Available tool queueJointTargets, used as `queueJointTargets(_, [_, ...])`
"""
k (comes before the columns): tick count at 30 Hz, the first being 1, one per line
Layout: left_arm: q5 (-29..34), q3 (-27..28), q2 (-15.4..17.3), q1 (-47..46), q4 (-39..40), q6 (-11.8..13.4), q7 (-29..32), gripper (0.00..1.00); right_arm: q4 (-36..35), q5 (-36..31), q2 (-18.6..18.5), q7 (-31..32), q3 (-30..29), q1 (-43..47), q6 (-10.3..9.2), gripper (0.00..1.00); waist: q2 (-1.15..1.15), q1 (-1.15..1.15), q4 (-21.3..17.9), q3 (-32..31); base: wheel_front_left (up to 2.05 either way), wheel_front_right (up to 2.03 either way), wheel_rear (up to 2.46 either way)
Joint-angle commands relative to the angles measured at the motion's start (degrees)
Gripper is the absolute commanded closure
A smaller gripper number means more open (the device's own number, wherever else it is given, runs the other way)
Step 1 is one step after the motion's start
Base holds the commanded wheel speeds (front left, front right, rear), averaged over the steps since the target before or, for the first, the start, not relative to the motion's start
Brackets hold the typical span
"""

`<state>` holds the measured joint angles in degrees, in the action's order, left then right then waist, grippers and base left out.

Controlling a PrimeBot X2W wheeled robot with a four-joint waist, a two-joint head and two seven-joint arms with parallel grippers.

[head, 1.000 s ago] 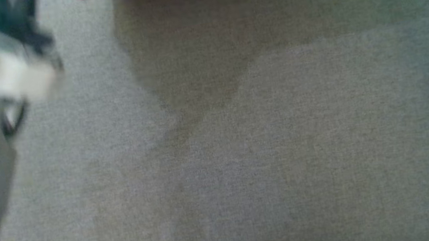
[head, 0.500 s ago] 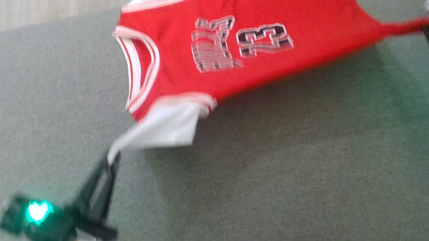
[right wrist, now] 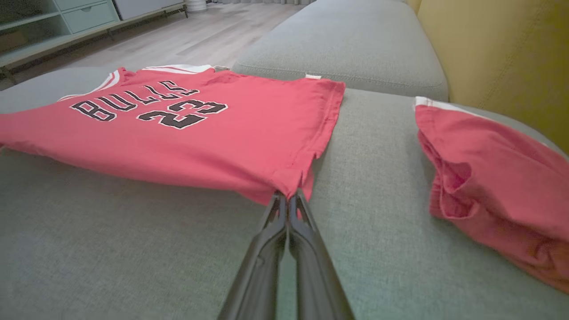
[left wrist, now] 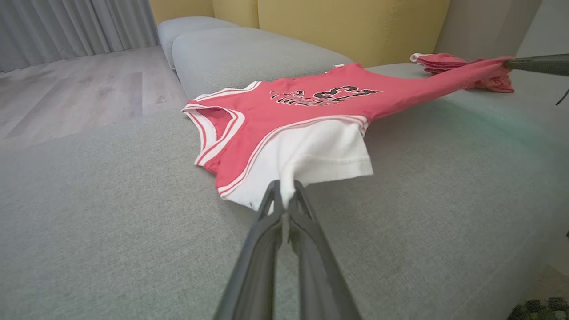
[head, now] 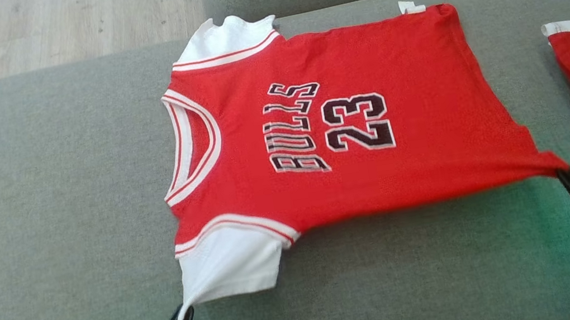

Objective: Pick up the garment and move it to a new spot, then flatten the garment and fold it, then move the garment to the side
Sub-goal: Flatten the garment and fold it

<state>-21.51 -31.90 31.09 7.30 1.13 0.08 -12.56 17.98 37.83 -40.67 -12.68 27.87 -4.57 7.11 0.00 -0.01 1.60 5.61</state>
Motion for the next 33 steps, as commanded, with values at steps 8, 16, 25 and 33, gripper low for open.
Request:
queueJointTargets(8, [0.6,2.3,2.0,-9.2,2.5,-0.9,1.7,1.00,-4.2,-0.7,0.0,4.2,-5.2,0.0,0.37,1.00,0.00,0.01,0.2,3.7,0.00,0.00,0.00])
queueJointTargets(16, [4.2,2.9,-1.3,-25.8,-5.1,-2.6,0.1,1.00,-2.2,-1.6,2.9,6.6,-7.0,-7.3,0.37,1.00,0.00,0.01,0.4,9.4,0.00,0.00,0.00])
queueJointTargets(25, [7.1,2.7,-4.5,-40.6,-14.5,-4.5,-1.8,1.00,2.3,-2.6,4.2,6.4,-7.1,-16.0,0.37,1.00,0.00,0.01,0.2,14.3,0.00,0.00,0.00])
queueJointTargets(33, [8.8,3.4,-8.3,-45.7,-22.8,-3.0,-2.4,0.00,9.9,-5.0,8.7,1.3,-7.9,-22.8,0.37,0.00,0.00,0.01,-0.6,16.7,0.00,0.00,0.00])
